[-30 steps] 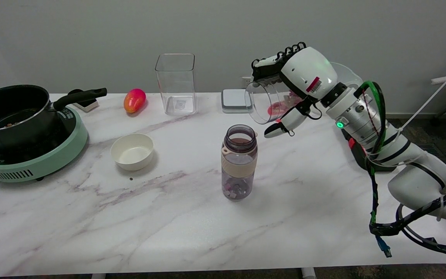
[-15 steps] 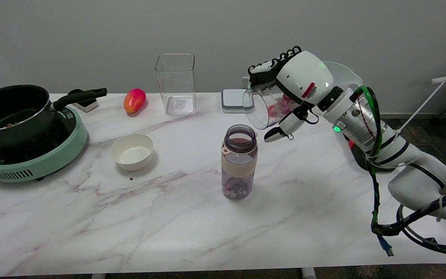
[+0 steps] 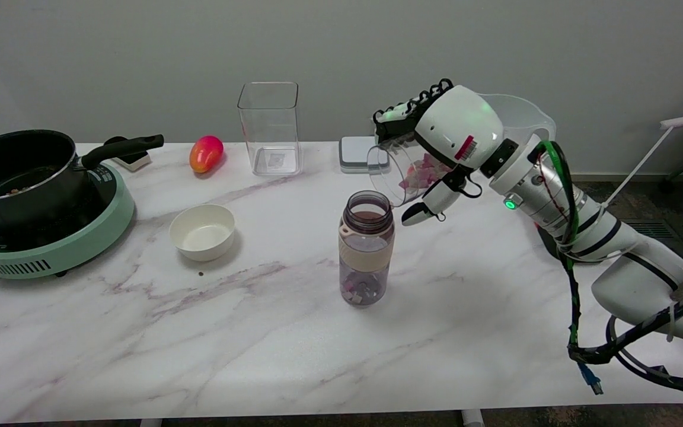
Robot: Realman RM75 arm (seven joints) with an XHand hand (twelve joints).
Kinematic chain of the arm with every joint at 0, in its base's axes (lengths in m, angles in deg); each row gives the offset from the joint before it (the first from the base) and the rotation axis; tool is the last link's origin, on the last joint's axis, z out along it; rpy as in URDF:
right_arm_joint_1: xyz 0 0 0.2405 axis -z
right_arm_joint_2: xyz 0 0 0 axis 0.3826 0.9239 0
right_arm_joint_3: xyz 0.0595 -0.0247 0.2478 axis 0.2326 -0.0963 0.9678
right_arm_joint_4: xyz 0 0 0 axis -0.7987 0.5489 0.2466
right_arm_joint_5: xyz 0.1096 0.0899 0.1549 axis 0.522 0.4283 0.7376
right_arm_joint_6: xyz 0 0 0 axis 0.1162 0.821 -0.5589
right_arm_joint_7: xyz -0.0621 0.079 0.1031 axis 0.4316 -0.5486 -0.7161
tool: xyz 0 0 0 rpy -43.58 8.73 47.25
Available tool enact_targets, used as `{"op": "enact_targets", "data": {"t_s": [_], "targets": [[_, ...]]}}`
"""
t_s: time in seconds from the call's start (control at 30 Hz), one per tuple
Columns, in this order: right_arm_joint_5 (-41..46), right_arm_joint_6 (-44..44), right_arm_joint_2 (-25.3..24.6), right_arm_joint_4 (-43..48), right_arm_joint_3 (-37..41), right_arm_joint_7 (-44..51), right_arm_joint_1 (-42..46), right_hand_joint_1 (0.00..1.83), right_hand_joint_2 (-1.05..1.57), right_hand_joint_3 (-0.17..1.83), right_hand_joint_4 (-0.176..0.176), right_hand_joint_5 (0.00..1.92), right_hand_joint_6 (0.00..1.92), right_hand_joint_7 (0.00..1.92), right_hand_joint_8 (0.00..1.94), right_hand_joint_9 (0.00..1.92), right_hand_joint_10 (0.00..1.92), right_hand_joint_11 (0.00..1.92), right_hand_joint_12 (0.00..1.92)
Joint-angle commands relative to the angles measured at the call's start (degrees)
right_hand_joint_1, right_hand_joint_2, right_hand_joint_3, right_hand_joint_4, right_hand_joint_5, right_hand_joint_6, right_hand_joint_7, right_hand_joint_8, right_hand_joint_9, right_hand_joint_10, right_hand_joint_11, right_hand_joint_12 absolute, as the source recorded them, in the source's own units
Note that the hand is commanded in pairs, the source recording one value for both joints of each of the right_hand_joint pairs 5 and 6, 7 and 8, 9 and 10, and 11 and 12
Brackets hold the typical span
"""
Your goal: Pour the contents of the measuring cup into the bottle.
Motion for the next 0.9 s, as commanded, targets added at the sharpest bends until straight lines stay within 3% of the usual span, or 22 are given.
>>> {"op": "enact_targets", "data": {"t_s": [0.03,0.4,0.9], "targets": [[-2.3,0.8,0.0,0.9,-0.2,1.0,-0.1,1.20,1.57,0.22,0.000,1.73,1.73,1.68,1.68,1.61,1.61,1.37,1.37],[-0.8,5.8,-0.4,0.1,0.6,6.1,0.0,1.21,1.57,0.22,0.000,1.75,1.75,1.69,1.69,1.63,1.63,1.40,1.40],[-2.5,4.0,-0.1,-0.2,1.6,2.9,-0.4,1.20,1.57,0.22,0.000,1.73,1.73,1.68,1.68,1.61,1.61,1.38,1.38]]}}
